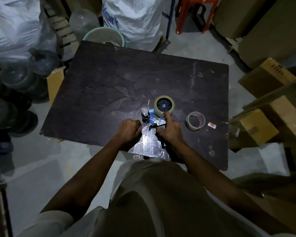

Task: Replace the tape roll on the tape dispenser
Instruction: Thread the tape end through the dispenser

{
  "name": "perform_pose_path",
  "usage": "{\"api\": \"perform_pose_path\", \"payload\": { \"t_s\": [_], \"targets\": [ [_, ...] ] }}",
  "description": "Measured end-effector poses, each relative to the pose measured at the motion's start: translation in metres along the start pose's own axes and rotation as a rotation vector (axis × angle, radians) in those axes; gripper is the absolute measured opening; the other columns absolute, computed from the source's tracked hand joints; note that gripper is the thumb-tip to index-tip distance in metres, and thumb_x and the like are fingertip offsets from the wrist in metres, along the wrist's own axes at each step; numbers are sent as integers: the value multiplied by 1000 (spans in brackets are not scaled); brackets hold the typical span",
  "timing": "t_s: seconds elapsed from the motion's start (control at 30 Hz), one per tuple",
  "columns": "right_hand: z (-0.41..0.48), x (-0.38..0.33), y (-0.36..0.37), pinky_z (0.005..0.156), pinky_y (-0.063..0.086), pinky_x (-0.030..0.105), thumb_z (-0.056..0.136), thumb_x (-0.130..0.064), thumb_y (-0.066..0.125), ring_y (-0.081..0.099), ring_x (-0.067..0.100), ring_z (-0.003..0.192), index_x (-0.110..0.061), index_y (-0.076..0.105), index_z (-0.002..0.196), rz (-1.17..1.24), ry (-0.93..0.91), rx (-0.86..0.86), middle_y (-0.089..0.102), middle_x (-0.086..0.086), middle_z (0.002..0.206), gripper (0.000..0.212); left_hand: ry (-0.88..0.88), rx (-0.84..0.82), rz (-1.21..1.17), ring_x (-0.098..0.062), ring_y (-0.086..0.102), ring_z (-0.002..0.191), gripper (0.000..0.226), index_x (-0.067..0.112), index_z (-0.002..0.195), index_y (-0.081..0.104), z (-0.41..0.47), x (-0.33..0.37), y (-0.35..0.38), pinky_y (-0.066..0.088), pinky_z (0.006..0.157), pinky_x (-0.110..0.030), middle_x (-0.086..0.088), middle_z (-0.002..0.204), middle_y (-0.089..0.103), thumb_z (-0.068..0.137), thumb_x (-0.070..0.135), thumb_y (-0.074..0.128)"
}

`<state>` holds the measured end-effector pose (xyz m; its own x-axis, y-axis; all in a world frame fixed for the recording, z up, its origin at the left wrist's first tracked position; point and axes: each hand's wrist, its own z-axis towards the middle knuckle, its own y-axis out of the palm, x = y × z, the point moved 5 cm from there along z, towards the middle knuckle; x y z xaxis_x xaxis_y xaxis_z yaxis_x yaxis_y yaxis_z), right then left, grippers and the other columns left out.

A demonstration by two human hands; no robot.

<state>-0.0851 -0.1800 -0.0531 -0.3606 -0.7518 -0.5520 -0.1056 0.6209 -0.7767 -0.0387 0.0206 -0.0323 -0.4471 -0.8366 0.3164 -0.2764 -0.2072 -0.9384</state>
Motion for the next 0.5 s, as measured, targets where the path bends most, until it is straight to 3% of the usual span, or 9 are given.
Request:
{"api": "perform_pose_path", "payload": {
  "t_s": [0.13, 0.3, 0.4, 0.5],
  "targets": [
    [1, 1, 0, 68, 40, 33, 80, -37, 75, 66, 35, 84, -26, 44, 129, 5, -16, 11, 67, 15, 90, 59, -32, 17, -43, -38, 65, 70, 36, 10, 99, 73, -17, -14, 4, 44, 61, -36, -19, 79, 71, 95, 35, 48],
    [-6, -1, -3, 69, 37, 33, 81, -34, 72, 62, 35, 86, -27, 43, 125, 22, -48, 21, 60, 13, 94, 53, -46, 65, -103, -37, 67, 71, 41, 11, 98, 74, -32, -10, 6, 32, 61, -29, -17, 81, 73, 92, 38, 43],
    [-9, -1, -1, 78, 40, 33, 86, -30, 74, 60, 37, 104, -24, 46, 130, 50, -92, 22, 58, 15, 118, 53, -16, 57, -140, -34, 65, 78, 42, 9, 96, 71, -31, -8, 8, 37, 63, -28, -14, 103, 66, 92, 39, 42],
    [-11, 0, 3, 93, 50, 45, 83, -37, 82, 55, 37, 120, -22, 43, 136, 99, -77, 14, 52, 15, 136, 68, 8, 15, -187, -30, 66, 97, 41, 11, 89, 70, -24, -12, 8, 53, 75, -36, -10, 133, 55, 89, 42, 43]
  ]
}}
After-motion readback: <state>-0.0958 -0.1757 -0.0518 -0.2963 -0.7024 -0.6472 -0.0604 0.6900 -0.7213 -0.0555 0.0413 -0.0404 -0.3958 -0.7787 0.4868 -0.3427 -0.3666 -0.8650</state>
